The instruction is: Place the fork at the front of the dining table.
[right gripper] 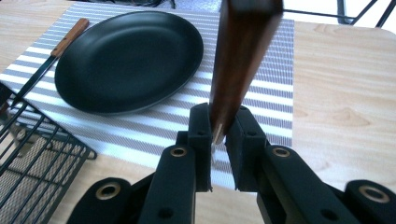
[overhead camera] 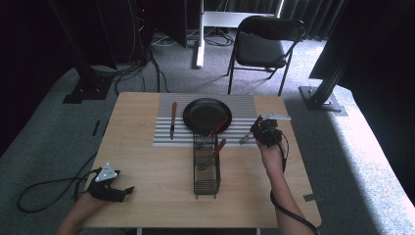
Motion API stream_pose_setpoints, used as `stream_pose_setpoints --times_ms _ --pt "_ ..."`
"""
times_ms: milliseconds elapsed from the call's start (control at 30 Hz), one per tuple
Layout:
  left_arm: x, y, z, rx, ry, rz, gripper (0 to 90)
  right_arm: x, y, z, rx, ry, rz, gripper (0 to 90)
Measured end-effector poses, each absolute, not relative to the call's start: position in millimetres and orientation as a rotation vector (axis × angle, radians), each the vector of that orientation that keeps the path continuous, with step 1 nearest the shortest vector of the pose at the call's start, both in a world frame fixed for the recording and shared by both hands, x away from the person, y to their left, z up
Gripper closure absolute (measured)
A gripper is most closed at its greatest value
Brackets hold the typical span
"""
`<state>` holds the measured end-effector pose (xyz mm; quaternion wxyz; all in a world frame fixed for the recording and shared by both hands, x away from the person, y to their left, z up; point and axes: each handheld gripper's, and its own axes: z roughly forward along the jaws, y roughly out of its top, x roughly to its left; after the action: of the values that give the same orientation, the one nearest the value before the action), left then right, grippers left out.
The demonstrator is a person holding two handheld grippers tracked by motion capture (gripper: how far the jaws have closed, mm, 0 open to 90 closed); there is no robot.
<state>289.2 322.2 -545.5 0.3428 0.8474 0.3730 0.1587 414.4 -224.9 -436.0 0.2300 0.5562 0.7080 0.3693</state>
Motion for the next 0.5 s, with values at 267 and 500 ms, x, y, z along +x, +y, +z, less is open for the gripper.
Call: stream_pose_setpoints --times_ms 267,500 --pt "289.2 322.2 -545.5 2.203 0.969 0.412 8.9 439.6 -207.4 -431.9 1.507 1.957 0.964 80.5" --pt "289.1 322.2 -545.6 2.203 0.969 0.413 8.9 481.8 -196.8 -431.0 1.570 1.981 0.911 80.5"
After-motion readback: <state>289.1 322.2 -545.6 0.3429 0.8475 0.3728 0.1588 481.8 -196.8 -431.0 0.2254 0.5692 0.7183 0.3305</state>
